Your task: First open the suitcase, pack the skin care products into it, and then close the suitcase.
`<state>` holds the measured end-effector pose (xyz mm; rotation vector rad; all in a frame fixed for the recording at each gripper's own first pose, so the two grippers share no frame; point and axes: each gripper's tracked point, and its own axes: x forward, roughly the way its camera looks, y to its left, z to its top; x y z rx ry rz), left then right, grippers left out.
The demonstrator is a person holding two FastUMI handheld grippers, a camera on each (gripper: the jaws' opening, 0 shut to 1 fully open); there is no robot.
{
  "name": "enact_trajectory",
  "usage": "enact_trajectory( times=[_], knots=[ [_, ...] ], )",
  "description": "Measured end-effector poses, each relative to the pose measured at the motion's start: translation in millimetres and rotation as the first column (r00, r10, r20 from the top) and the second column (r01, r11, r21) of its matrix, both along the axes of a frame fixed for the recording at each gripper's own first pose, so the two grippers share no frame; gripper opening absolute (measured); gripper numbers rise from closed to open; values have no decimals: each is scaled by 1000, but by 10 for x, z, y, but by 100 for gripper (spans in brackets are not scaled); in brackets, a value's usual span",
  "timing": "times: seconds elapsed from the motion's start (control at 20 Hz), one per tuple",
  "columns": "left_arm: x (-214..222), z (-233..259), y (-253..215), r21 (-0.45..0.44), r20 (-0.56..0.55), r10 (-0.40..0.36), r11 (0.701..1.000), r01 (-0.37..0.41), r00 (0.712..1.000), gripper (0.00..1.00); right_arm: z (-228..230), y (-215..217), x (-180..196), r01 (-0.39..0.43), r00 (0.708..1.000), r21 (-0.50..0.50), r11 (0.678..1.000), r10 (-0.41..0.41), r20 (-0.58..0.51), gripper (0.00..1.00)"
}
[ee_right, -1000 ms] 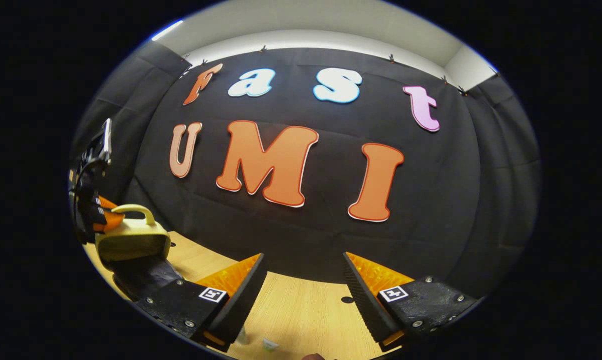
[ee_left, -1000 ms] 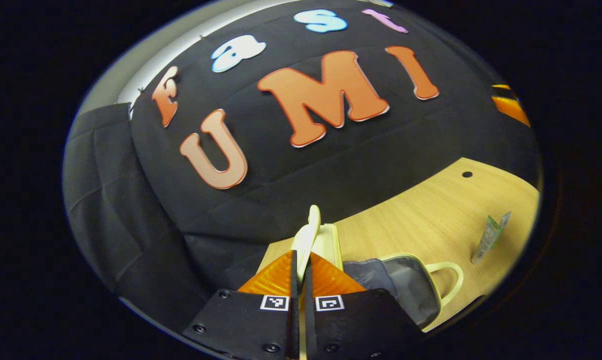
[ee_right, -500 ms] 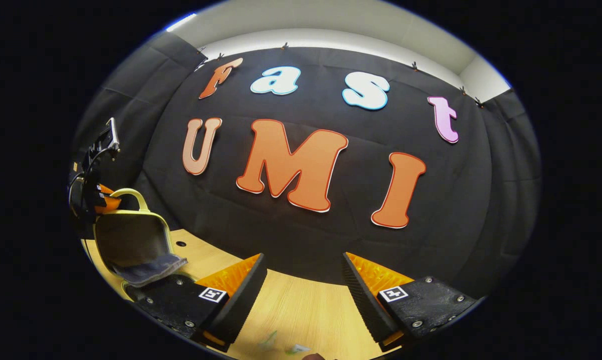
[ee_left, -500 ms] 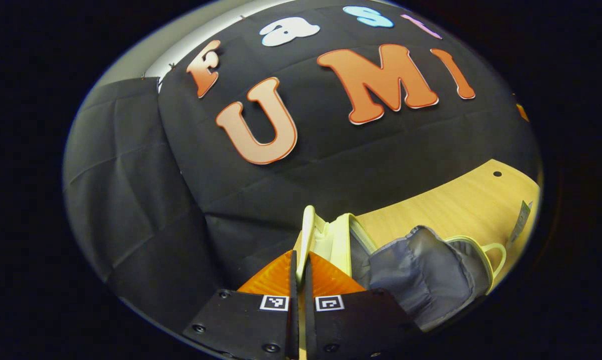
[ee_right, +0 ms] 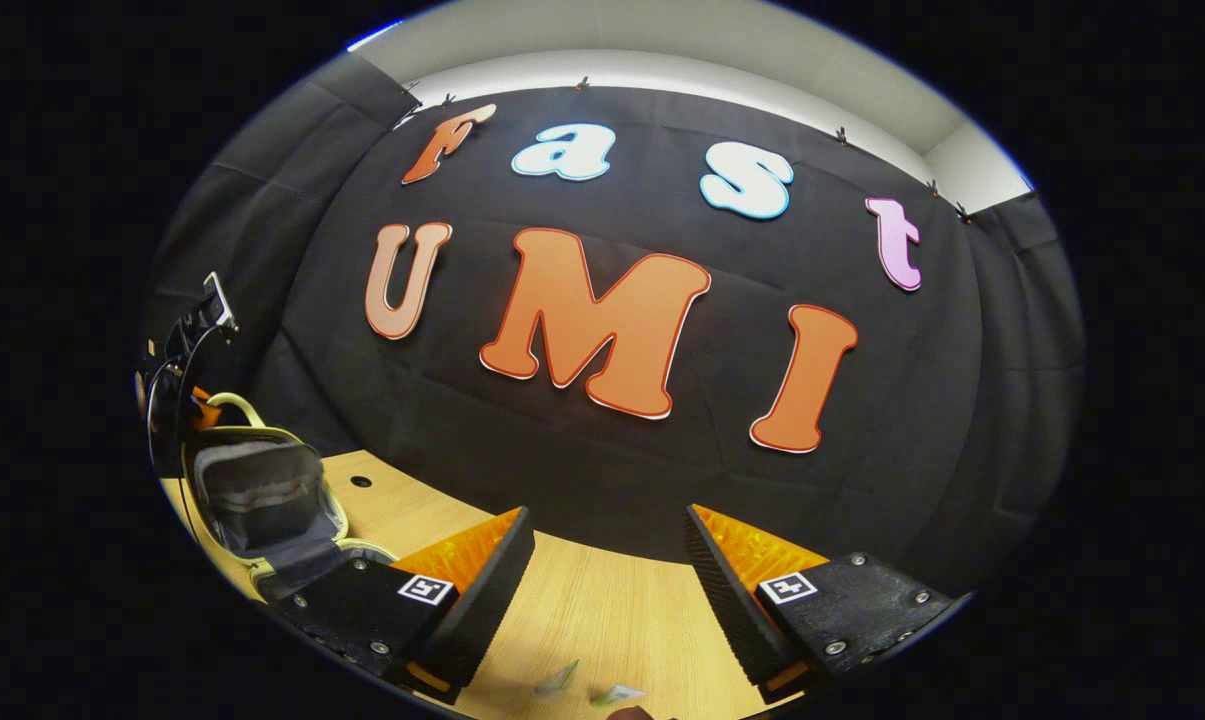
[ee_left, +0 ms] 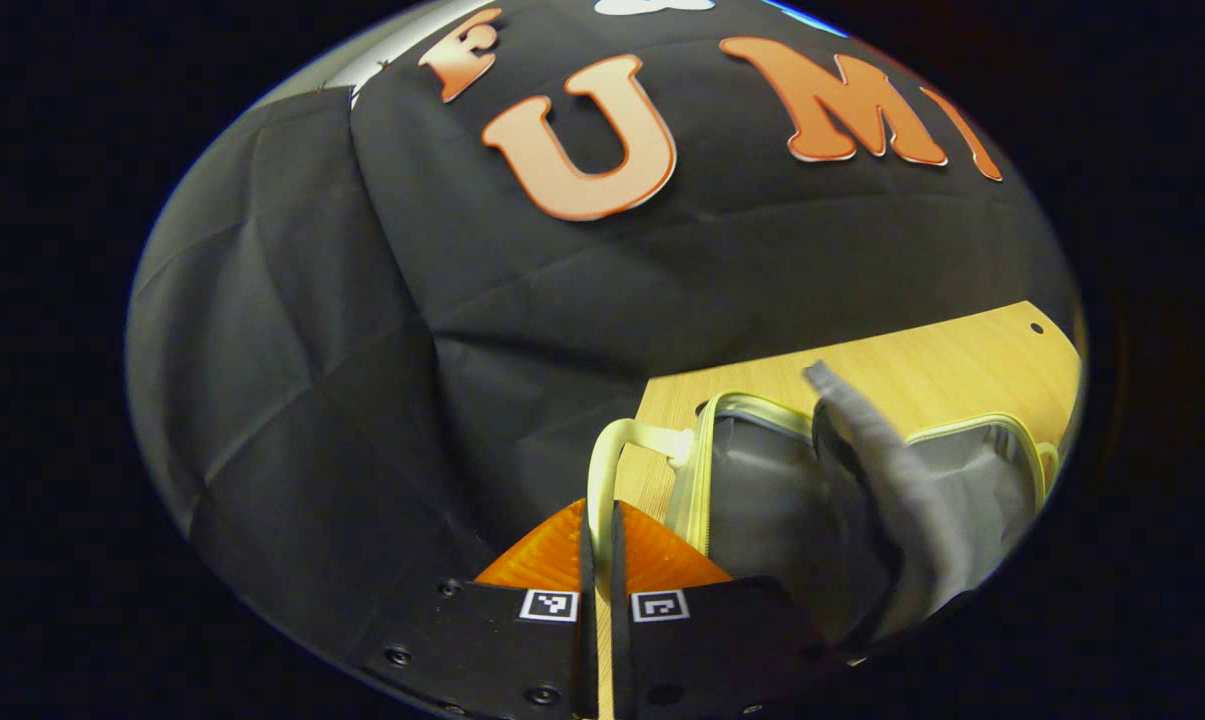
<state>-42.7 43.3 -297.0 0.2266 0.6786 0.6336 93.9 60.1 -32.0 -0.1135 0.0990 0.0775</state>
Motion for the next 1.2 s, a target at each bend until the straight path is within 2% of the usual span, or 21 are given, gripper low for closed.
enact_trajectory(
  times=[0.15, 0.2, 0.25, 0.3, 0.4, 0.45, 0.55, 0.6, 0.7, 0.75, 0.8, 0.9, 0.95, 1.0, 1.05, 1.1, 1.2],
  knots=[
    [-8, -22, 14, -52, -2, 48, 997, -48, 999, 5, -7, -11, -6, 28, 1000, -2, 1000, -28, -6, 95],
    [-45, -63, 38, -34, -23, 73, 997, -74, 997, 6, -17, -7, -10, 35, 999, -1, 999, -35, -15, 95],
    [-100, -118, 19, -43, -46, 87, 995, -89, 995, 12, -34, 4, -19, 37, 999, 5, 999, -37, -22, 95],
    [-102, -176, -16, -64, -49, 102, 992, -105, 994, 13, -34, 5, -17, 44, 999, 10, 999, -44, -23, 95],
    [-105, -26, -13, -43, -29, 137, 989, -138, 990, 16, -35, 4, -14, 57, 998, 10, 998, -56, -26, 95],
    [-11, 77, -81, -44, 14, 123, 992, -122, 992, 16, -34, -18, -11, 63, 998, 7, 998, -63, -29, 95],
    [46, 313, -232, -32, 77, 89, 996, -86, 993, 26, -68, -45, -24, 69, 997, 3, 998, -69, -37, 95],
    [108, 427, -306, -22, 104, 66, 998, -64, 992, 41, -62, -56, -5, 67, 997, 5, 998, -67, -38, 95],
    [286, 704, -485, -2, 171, 13, 1000, -13, 985, 59, -60, -60, -2, 69, 997, 10, 998, -68, -34, 95],
    [356, 770, -635, -1, 200, -12, 1000, 13, 980, 60, -54, -67, -2, 68, 997, 11, 998, -68, -31, 95],
    [452, 812, -785, -16, 220, -35, 999, 39, 975, 73, -55, -75, -2, 66, 997, 13, 998, -66, -30, 95],
    [597, 869, -1153, -55, 249, -72, 995, 88, 966, 78, -74, -81, 12, 55, 998, 12, 998, -55, -31, 95],
    [685, 879, -1285, -63, 263, -82, 993, 101, 961, 85, -77, -79, 16, 47, 998, 12, 999, -46, -31, 95],
    [764, 916, -1430, -63, 280, -102, 990, 124, 955, 85, -88, -101, 23, 46, 999, 9, 999, -46, -28, 95],
    [819, 945, -1578, -59, 300, -119, 988, 143, 946, 89, -102, -115, 26, 44, 999, 9, 999, -43, -25, 95],
    [884, 1009, -1735, -56, 319, -144, 984, 171, 937, 85, -124, -121, 35, 40, 999, 11, 999, -40, -24, 95],
    [966, 1100, -2022, -51, 334, -184, 976, 213, 924, 86, -143, -138, 49, 28, 999, 12, 1000, -28, -25, 95]
  ],
)
